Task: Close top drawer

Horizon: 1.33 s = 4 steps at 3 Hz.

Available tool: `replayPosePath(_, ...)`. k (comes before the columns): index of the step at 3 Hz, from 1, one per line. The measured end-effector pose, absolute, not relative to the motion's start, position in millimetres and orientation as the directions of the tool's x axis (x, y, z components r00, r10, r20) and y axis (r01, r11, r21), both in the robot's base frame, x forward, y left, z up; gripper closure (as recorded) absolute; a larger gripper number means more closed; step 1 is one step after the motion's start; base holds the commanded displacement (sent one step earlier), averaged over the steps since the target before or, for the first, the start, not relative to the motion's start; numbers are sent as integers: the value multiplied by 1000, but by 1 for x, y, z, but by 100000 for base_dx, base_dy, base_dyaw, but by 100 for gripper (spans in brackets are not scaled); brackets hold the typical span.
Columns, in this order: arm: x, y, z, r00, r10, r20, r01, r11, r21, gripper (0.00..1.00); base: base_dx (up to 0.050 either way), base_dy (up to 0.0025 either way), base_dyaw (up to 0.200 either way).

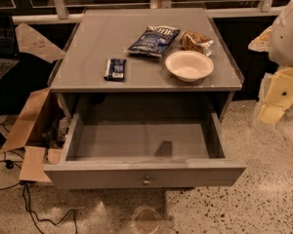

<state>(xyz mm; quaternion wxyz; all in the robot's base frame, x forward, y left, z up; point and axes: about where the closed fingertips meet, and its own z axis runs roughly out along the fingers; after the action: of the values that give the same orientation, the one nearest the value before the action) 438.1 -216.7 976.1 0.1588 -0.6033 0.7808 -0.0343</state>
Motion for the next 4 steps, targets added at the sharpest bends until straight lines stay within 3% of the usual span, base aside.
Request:
replayPosePath(2, 436, -213, 978, -203, -951, -232, -931, 261, -257, 0, 0, 0, 0)
replayPosePath(3, 421, -206, 963, -204, -926, -317, -924, 289, -250, 0, 0, 0, 0)
replayPosePath(4, 405, -204, 914, -276, -834, -478, -898, 402, -182, 0, 0, 0, 0)
